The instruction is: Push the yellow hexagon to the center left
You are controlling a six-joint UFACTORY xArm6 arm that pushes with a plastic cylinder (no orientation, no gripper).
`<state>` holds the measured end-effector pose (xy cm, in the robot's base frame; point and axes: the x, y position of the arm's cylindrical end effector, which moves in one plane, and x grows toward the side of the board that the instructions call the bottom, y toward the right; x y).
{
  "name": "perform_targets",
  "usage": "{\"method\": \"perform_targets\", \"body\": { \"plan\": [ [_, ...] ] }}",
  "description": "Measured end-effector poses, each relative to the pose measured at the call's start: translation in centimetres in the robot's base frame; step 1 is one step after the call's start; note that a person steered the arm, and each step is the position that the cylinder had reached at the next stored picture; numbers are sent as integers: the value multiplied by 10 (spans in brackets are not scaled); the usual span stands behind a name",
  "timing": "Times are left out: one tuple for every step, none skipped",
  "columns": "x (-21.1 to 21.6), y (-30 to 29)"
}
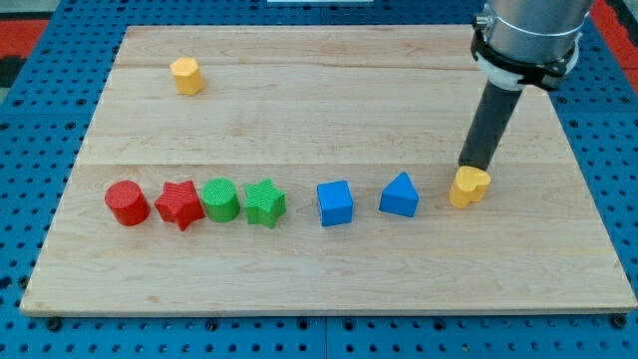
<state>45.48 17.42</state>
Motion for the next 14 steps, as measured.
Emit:
{"method": "perform_targets", "body": {
  "plan": [
    [9,7],
    [-15,1],
    [-80,-29],
    [-143,-67],
    [-202,-153],
    [-229,-271],
    [-229,-362],
    [-228,-423],
    [-228,-427],
    [-228,-427],
    [-228,-429],
    [-228,-429],
    [-228,-433],
    [-228,-443]
  ]
}}
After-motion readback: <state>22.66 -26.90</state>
